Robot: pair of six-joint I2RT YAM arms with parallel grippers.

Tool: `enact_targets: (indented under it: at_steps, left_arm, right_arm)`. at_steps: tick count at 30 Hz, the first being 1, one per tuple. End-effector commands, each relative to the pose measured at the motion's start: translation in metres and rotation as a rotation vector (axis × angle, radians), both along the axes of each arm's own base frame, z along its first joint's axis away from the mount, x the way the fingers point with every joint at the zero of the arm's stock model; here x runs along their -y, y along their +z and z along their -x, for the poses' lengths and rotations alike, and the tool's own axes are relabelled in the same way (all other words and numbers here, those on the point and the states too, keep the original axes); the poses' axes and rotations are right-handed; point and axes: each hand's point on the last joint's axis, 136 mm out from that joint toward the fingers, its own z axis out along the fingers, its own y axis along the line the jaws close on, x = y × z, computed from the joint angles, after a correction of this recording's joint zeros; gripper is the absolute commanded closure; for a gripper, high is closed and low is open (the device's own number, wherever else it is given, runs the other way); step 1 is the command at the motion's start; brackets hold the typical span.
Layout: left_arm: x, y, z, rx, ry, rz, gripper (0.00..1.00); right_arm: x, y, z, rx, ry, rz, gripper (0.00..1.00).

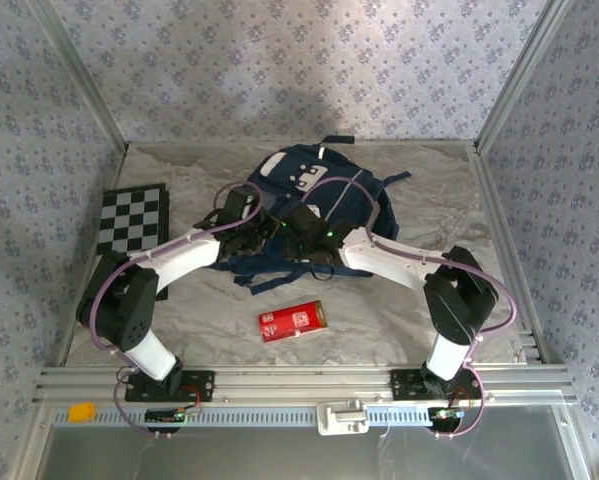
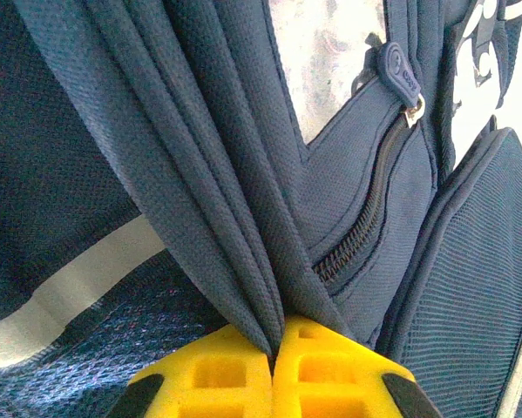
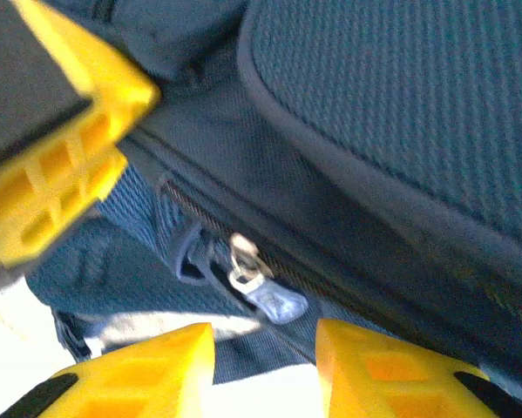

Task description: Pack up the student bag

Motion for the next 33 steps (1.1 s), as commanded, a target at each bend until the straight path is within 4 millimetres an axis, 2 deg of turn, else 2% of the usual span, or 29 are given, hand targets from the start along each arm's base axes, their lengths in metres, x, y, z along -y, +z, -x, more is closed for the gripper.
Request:
enact_targets:
  at_steps: [1,5,9,11,14,17,21,23,28,33]
  left_arm:
    - [0.014,0.033,0.003,0.066,-0.045,0.077,1.00]
    - [0.014,0.031,0.004,0.057,-0.040,0.085,1.00]
    - [0.014,0.036,0.003,0.064,-0.038,0.087,1.00]
    - [0.012,0.037,0.002,0.068,-0.040,0.076,1.00]
    - [0.011,0.037,0.001,0.069,-0.037,0.073,1.00]
    - [0.008,0.036,-0.001,0.069,-0.032,0.071,1.00]
    - [0.005,0.035,-0.002,0.065,-0.037,0.049,1.00]
    - [0.000,0.035,-0.005,0.075,-0.026,0.029,1.00]
    - [-0.018,0.032,-0.014,0.072,-0.002,0.001,1.00]
    - [-0.033,0.028,-0.021,0.064,0.023,-0.014,1.00]
  right_arm:
    - [-0.011,0.010,-0.020,0.073,-0.053,-0.020,0.65]
    - [0.003,0.004,-0.032,0.108,-0.135,0.058,0.66]
    - [0.000,0.000,-0.040,0.125,-0.132,0.075,0.66]
    - [0.007,0.001,-0.043,0.139,-0.150,0.122,0.69]
    - [0.018,0.000,-0.041,0.138,-0.177,0.153,0.79]
    - [0.030,-0.006,-0.034,0.122,-0.213,0.188,0.85]
    - [0.022,-0.008,-0.030,0.115,-0.142,0.163,0.92]
    - [0.031,-0.008,-0.024,0.094,-0.134,0.220,0.98]
    - [0.055,-0.017,0.003,0.004,-0.097,0.245,0.99]
    - [0.066,-0.022,0.015,-0.056,-0.077,0.238,0.99]
